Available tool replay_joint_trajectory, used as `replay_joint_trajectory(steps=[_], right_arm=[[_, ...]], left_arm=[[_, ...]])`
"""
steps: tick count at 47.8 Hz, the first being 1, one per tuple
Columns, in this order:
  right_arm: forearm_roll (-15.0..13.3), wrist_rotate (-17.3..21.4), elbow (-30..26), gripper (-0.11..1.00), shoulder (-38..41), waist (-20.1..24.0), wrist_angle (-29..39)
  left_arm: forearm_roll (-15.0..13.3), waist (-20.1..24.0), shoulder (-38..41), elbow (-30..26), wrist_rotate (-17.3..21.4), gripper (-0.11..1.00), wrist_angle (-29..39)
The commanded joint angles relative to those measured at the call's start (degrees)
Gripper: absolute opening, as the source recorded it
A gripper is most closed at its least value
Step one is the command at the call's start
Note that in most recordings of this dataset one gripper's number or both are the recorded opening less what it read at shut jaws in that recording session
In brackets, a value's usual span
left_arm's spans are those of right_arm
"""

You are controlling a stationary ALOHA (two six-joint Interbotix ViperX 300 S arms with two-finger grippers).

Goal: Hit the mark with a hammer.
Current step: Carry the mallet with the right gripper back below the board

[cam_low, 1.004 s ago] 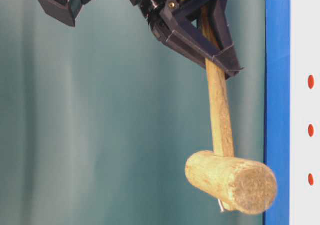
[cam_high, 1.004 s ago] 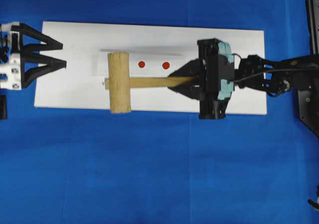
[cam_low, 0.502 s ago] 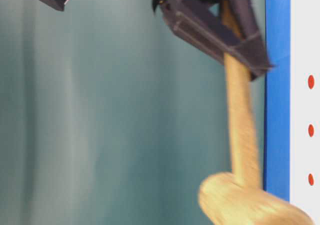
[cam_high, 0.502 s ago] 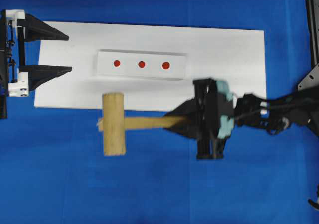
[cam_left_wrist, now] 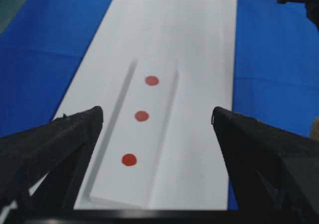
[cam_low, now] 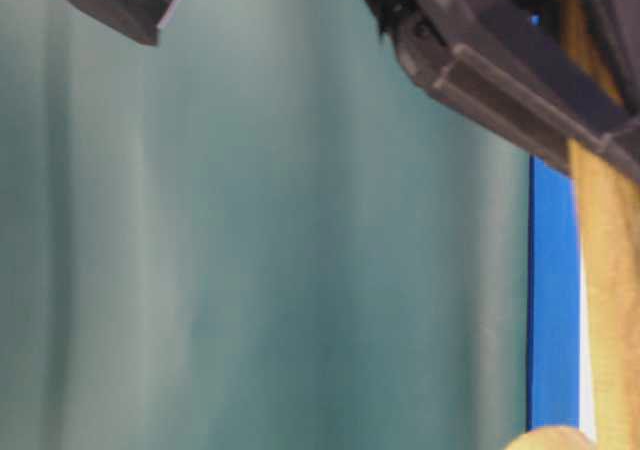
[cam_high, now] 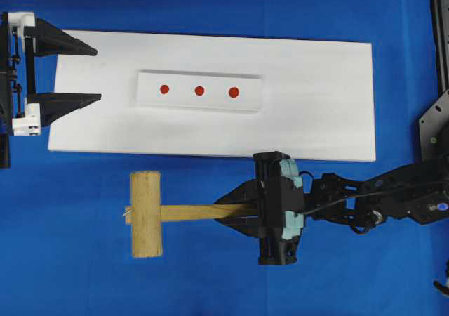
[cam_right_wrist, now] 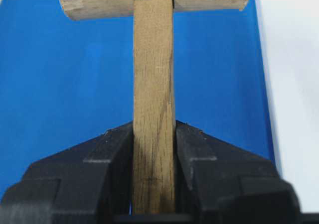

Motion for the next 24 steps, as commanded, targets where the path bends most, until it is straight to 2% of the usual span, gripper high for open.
replay_joint_trajectory(steps=[1,10,24], right_arm=[[0.88,0.09,-1.67,0.07,-0.26,0.09,-1.32],[2.37,0.18,-2.11,0.07,3.16,0.35,-1.93],[2.46,2.55,-3.78,0.07,10.02,0.62,-1.76]], left_arm=[[-0.09,0.09,0.09,-0.88,0.09,0.89,-0.53],[-0.18,0.09,0.09,-0.79,-0.09,0.89,-0.53],[-0.09,0.09,0.09,-0.44,-0.09,0.88,-0.53]])
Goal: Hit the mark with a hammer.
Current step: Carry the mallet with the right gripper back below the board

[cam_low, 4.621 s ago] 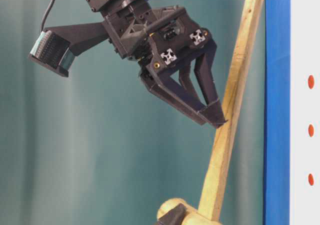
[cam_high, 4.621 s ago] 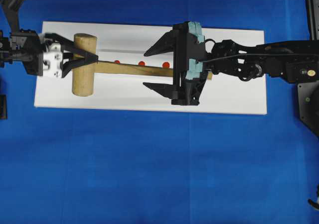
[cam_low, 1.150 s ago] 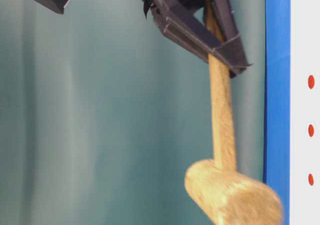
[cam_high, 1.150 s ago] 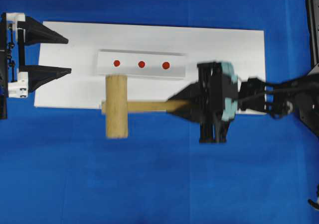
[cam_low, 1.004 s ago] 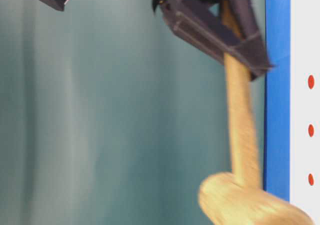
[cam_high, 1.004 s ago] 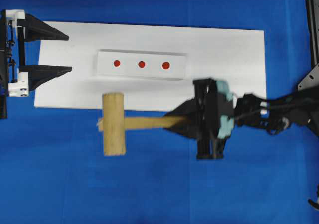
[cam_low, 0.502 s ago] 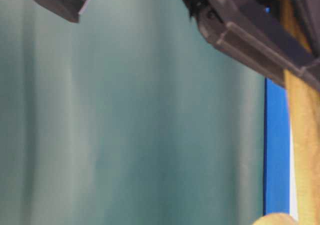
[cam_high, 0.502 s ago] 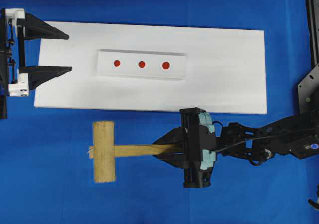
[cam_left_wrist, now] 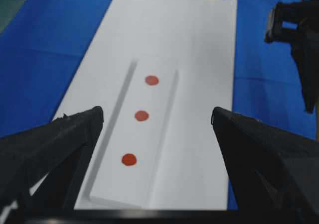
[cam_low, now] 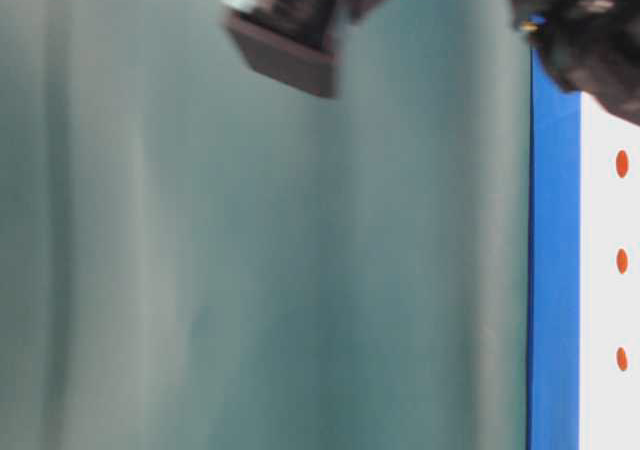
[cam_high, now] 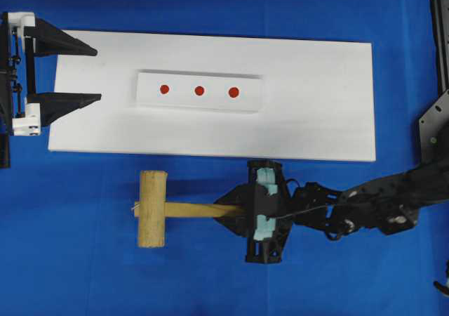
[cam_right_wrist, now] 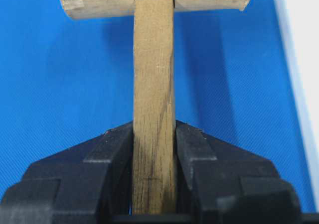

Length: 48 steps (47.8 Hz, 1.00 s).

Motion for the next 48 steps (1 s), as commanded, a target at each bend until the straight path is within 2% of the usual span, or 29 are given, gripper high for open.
replay_joint_trajectory(steps=[1,14,32,48], right_arm=[[-0.18,0.35,-1.58,0.07,-0.18,0.18,-0.79],[-0.7,0.53,-1.58,0.07,1.41,0.09,-0.26],[-4.57,0.53,-2.29,0.07,1.76,-0.53,3.6],[-4.48,0.62,-2.46,0.07,1.85,-1.85,3.96]], left_arm=[[-0.18,0.09,0.18,-0.44,0.0,0.88,-0.44],[-0.18,0.09,0.18,-0.26,-0.09,0.88,-0.44],[-0.18,0.18,0.18,-0.26,-0.18,0.88,-0.44],[-0.18,0.09,0.18,-0.26,-0.35,0.87,-0.44]])
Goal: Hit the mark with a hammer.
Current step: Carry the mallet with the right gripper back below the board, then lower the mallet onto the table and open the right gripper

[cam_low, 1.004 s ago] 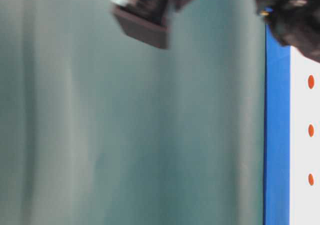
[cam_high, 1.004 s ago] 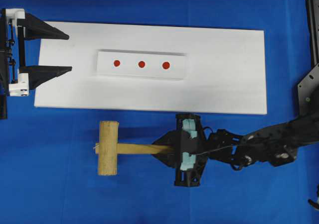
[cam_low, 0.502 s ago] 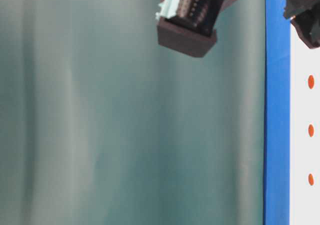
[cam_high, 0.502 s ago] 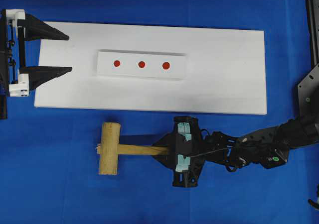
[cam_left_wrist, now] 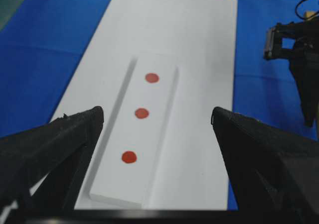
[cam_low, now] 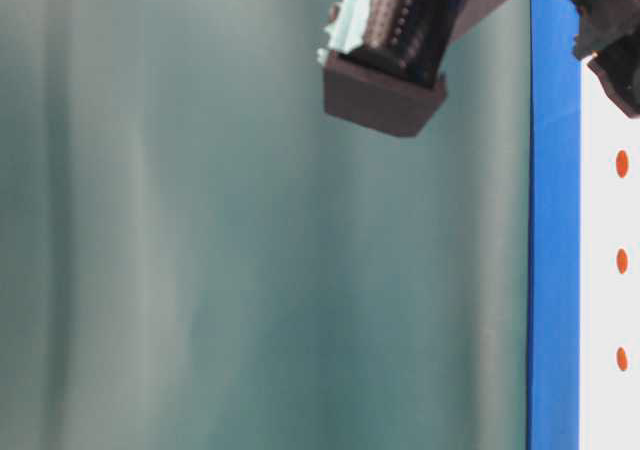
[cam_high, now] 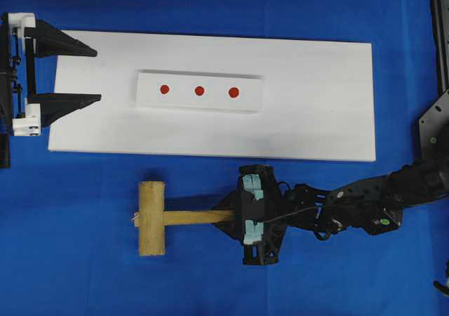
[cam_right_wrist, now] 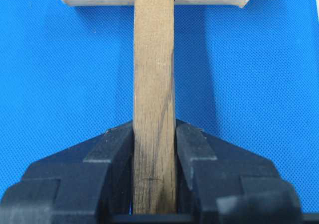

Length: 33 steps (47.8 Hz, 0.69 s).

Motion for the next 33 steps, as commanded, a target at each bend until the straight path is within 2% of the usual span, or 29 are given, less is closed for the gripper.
replay_joint_trajectory(steps=[1,22,27,33], right_arm=[[-0.18,0.0,-1.14,0.07,-0.88,-0.53,-0.18],[0.35,0.26,-1.41,0.09,-0.79,-1.23,3.43],[0.53,0.35,-1.32,0.32,-0.79,-1.14,3.34],[0.53,0.26,-1.14,0.72,-1.32,-1.23,3.52]], left_arm=[[-0.18,0.09,0.09,-0.44,-0.09,0.87,-0.44],[-0.26,0.09,0.09,-0.44,-0.18,0.87,-0.44],[-0.26,0.09,0.0,-0.44,-0.18,0.87,-0.18],[-0.26,0.09,-0.44,-0.35,-0.26,0.87,0.79]])
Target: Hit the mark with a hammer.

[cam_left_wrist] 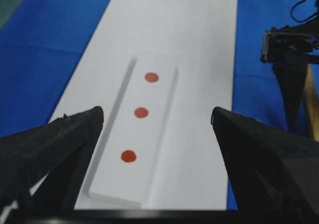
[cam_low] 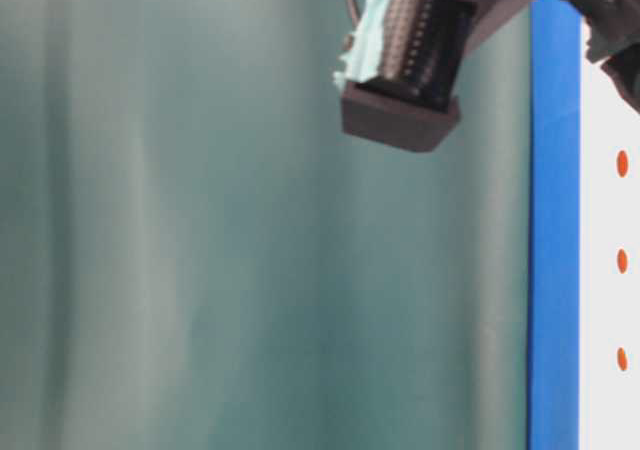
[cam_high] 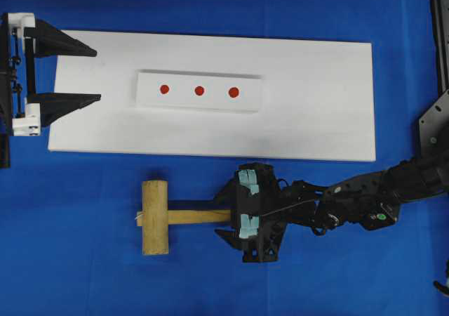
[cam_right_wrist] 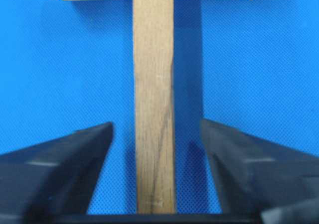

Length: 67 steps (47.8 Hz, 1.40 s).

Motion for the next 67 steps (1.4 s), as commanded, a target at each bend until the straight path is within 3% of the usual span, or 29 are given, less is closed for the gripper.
replay_joint_trajectory(steps=[1,4,11,24,35,46,58,67], right_arm=[[0.09,-0.26,-0.79,0.78,-1.49,-0.09,-0.18],[0.09,-0.26,-0.35,0.89,-2.72,-0.09,0.09],[0.09,-0.26,1.85,0.82,-7.38,-0.09,1.76],[0.09,-0.26,6.94,0.82,-16.26,0.35,3.69],[-0.18,-0.7,8.09,0.82,-18.37,-0.44,3.34],[-0.35,-2.02,8.35,0.81,-21.62,-6.42,3.43],[-0.44,-8.61,9.93,0.81,-28.74,-16.52,6.06],[-0.44,-12.13,11.69,0.81,-36.3,-20.04,11.16]], left_arm=[[-0.09,0.18,-0.26,-0.44,-0.09,0.87,0.44],[-0.09,0.09,-0.35,-0.44,-0.09,0.87,0.97],[-0.09,0.09,-0.7,-0.35,-0.09,0.87,1.32],[-0.09,0.09,-2.02,-0.18,0.0,0.87,1.58],[-0.09,0.09,-3.43,-0.09,0.0,0.87,3.25],[-0.09,0.18,-3.78,-0.09,0.09,0.87,3.52],[0.0,0.09,-4.39,-0.09,0.62,0.87,3.52],[-0.09,0.09,-6.42,0.09,0.7,0.87,3.52]])
